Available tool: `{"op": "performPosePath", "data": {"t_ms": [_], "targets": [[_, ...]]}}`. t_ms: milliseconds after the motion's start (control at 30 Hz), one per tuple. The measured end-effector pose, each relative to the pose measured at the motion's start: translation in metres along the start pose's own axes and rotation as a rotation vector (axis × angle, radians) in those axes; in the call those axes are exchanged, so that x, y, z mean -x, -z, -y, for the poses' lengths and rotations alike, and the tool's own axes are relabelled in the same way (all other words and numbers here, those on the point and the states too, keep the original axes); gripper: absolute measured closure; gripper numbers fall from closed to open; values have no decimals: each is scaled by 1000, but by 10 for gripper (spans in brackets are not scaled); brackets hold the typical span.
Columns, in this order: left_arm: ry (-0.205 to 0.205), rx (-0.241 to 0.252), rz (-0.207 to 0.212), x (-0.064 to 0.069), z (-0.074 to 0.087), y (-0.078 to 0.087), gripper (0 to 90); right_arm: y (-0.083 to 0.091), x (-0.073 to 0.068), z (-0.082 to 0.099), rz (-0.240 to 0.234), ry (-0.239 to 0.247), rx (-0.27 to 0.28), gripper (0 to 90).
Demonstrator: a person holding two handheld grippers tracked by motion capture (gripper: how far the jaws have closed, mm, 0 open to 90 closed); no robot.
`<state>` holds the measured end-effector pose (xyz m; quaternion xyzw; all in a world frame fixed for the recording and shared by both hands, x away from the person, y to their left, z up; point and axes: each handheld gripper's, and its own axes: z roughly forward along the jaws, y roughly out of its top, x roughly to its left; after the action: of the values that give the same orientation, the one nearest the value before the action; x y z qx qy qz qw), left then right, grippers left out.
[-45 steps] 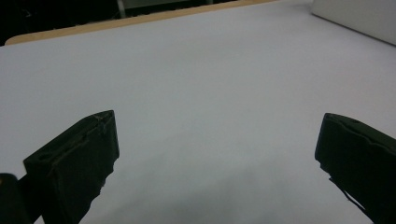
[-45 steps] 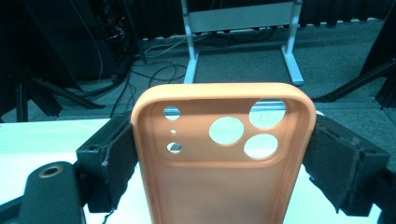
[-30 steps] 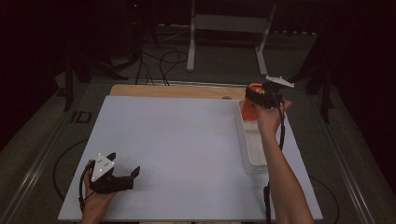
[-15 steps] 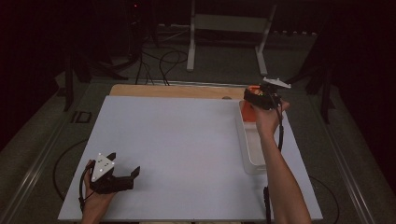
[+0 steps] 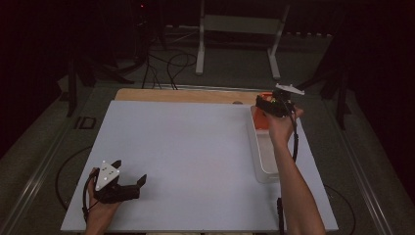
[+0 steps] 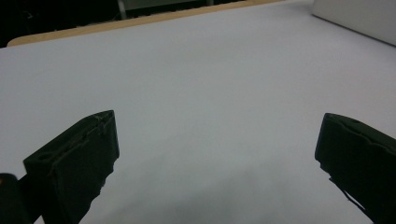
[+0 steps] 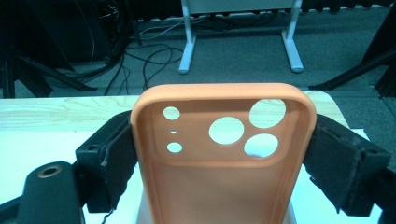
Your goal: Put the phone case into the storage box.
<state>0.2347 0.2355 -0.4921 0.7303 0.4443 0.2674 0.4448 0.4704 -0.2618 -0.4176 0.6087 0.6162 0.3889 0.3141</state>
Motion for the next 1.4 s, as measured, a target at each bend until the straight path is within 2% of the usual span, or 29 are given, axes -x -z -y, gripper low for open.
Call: {"op": "performPosePath", "data": {"t_ms": [733,1400], "targets": [[0,2,-1,-1,0,1,5,-10,-4,9,5,40,-21,158],[2,1,-1,-1,1,1,5,-17,-5,12,0,50,-40,157]]}}
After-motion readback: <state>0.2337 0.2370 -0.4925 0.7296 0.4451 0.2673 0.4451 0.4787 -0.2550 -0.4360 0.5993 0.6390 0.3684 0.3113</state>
